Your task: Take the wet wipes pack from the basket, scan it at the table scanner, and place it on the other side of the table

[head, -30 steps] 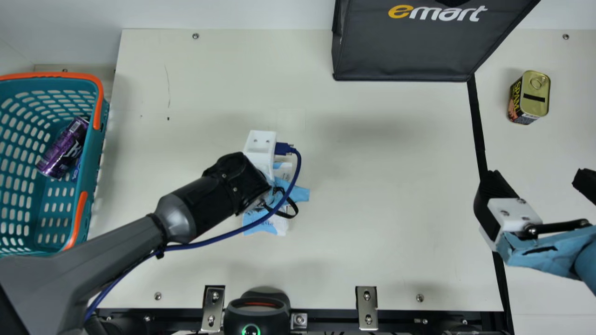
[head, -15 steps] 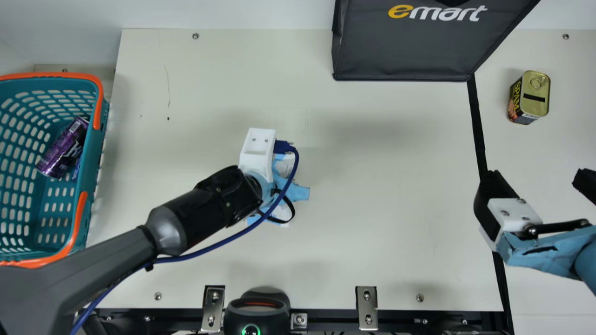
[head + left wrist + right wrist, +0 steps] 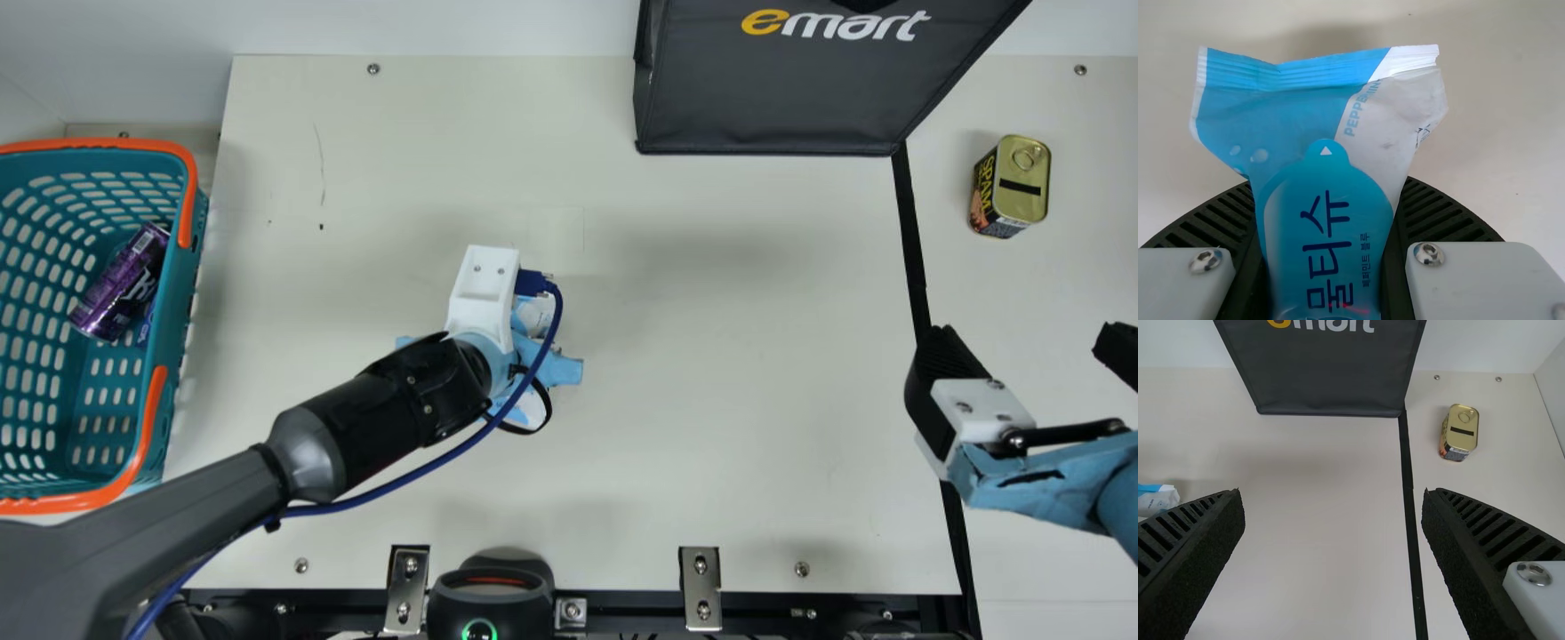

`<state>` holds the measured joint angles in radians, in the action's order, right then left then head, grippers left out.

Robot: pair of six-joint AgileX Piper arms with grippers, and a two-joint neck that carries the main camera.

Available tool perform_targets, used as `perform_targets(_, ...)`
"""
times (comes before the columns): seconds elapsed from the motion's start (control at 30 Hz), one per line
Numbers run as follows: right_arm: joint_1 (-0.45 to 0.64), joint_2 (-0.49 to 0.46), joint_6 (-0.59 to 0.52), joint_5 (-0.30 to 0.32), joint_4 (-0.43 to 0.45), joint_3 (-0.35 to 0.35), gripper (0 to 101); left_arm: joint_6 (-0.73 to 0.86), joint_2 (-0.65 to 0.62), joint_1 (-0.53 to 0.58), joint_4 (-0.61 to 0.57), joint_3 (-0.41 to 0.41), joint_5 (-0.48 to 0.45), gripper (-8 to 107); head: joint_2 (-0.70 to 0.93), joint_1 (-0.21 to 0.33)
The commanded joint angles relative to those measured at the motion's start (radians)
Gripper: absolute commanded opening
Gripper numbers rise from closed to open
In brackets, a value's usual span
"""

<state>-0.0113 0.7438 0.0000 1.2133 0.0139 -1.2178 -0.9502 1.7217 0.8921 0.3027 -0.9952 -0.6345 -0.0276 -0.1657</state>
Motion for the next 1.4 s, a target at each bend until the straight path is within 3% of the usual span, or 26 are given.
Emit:
perform_targets(0.0, 0.0, 0.0, 0.0, 0.0, 0.0, 0.0, 95, -0.005, -0.003, -0.002, 0.006, 0.003, 0.0, -8, 0.0, 0.027)
perform_targets(0.33, 0.0, 0.0, 0.0, -0.001, 0.0, 0.0, 95, -0.006, -0.01, -0.012, 0.008, 0.014, 0.009, -8, 0.0, 0.027)
perform_targets(1.0, 0.0, 0.0, 0.0, 0.0, 0.0, 0.0, 95, 0.17, -0.01, -0.04, -0.229, 0.01, 0.099, -8, 0.0, 0.027)
perform_targets(1.37, 0.0, 0.0, 0.0, 0.0, 0.0, 0.0, 95, 0.224, -0.012, -0.055, -0.272, 0.015, 0.095, -8, 0.0, 0.027)
